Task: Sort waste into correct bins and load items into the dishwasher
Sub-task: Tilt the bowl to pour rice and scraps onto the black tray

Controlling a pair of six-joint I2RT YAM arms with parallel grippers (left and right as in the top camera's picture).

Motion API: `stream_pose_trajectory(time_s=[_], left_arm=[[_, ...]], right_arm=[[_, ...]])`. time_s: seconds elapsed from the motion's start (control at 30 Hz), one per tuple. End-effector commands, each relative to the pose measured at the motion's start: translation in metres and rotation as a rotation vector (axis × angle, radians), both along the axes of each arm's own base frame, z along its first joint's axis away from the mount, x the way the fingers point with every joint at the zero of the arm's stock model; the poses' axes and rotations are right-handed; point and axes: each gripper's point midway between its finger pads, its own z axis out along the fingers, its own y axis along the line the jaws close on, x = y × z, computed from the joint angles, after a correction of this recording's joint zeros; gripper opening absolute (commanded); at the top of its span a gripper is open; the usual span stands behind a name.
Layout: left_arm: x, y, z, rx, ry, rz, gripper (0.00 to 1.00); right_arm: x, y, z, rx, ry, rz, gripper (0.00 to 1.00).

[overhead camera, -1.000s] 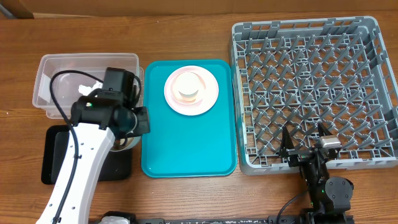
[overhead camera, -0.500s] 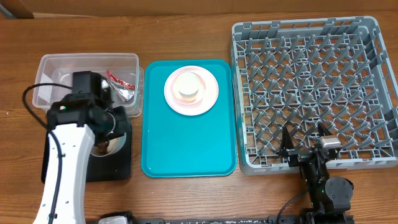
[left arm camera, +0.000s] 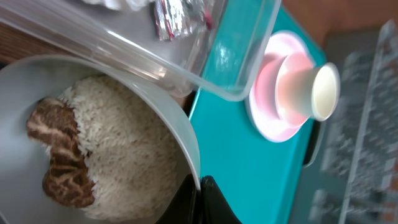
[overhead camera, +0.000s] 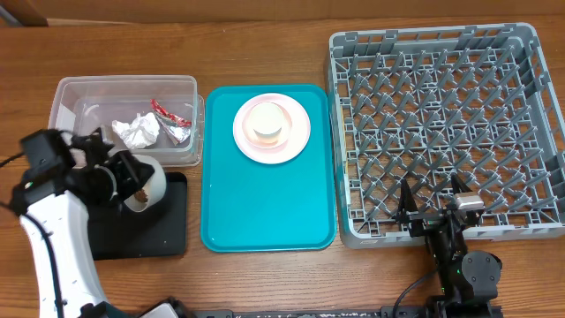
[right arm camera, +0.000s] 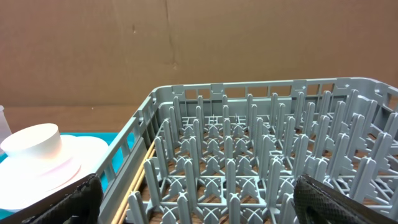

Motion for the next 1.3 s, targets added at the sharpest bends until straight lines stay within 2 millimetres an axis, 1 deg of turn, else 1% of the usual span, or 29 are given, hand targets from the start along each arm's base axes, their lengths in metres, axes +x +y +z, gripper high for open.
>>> stream_pose_trajectory(time_s=[0.0, 0.1, 0.3, 0.47, 0.6, 0.8, 1.1, 1.27], left_arm=[[-0.005, 0.002, 0.011, -0.157, -0.126, 0.021, 0.04], [-0.013, 0.014, 0.007, -0.238, -0.182, 0.082, 0.04], [-0.022, 0.027, 0.003, -0.364, -0.329, 0.155, 0.04], [-0.031, 0.036, -0.004, -0.396, -0.351, 0.214, 0.04], [-0.033, 0.037, -0.004, -0.404, -0.357, 0.224, 0.04], [-0.028, 0.033, 0.018, -0.468, -0.469, 0.177, 0.04], [-0.030, 0.031, 0.012, -0.472, -0.453, 0.183, 0.04], [-0.030, 0.031, 0.013, -0.470, -0.457, 0.181, 0.04]], right_arm=[[0.000, -0.003, -0.001, 0.004, -0.006, -0.013, 1.00], [0.000, -0.003, -0.001, 0.004, -0.006, -0.013, 1.00], [0.000, -0.003, -0.001, 0.004, -0.006, -0.013, 1.00], [0.000, -0.003, -0.001, 0.004, -0.006, -0.013, 1.00], [0.000, -0.003, -0.001, 0.004, -0.006, -0.013, 1.00], [0.000, -0.003, -0.001, 0.004, -0.006, -0.013, 1.00], [0.000, -0.003, -0.001, 0.004, -0.006, -0.013, 1.00], [0.000, -0.003, -0.001, 0.004, -0.006, -0.013, 1.00]])
